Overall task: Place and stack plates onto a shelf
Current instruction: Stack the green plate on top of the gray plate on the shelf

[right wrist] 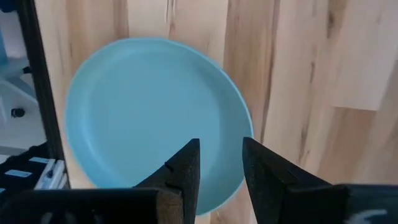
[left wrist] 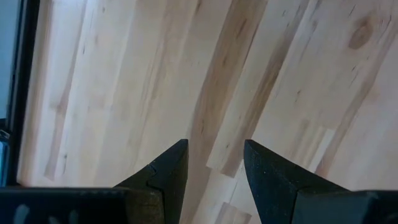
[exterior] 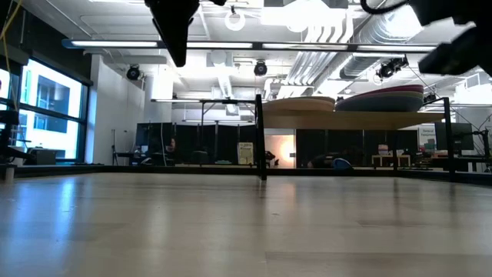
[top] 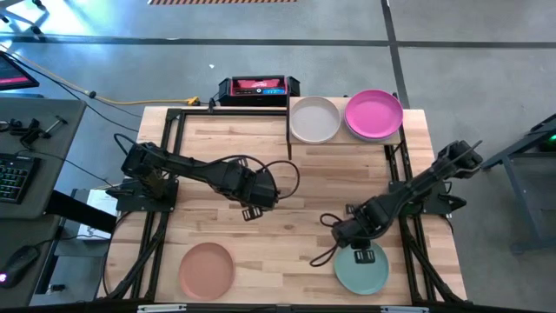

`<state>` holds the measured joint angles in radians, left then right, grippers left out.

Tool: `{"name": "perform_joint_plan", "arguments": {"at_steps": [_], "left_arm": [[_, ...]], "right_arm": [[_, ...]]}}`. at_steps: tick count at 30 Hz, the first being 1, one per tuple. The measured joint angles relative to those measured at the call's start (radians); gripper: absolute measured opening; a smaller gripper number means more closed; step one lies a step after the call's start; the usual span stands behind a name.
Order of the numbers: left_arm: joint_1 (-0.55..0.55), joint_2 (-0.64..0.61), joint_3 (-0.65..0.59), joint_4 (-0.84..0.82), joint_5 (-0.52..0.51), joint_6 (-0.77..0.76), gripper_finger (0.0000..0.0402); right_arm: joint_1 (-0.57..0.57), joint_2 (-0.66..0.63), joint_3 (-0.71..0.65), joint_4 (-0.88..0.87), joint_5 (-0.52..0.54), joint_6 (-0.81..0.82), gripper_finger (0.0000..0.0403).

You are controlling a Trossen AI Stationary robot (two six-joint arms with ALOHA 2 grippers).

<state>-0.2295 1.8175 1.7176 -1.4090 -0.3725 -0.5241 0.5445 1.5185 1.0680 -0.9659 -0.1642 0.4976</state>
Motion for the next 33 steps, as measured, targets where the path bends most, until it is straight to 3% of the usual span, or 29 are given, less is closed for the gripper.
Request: {"name": "perform_joint_plan", "arguments": {"at_steps": [15,33], "left_arm": [[-0.008,0.0,0.0,0.025,0.035,-0.025,0.0145],[-0.006,0.0,0.0,0.024,0.034,-0.021,0.0145]], "right_arm": [[0.013,0.0,-0.221,0.231,0.058,0.04,0.0099],[0.013,-0.001,-0.333,0.361,0.06,0.081,0.0087]]}}
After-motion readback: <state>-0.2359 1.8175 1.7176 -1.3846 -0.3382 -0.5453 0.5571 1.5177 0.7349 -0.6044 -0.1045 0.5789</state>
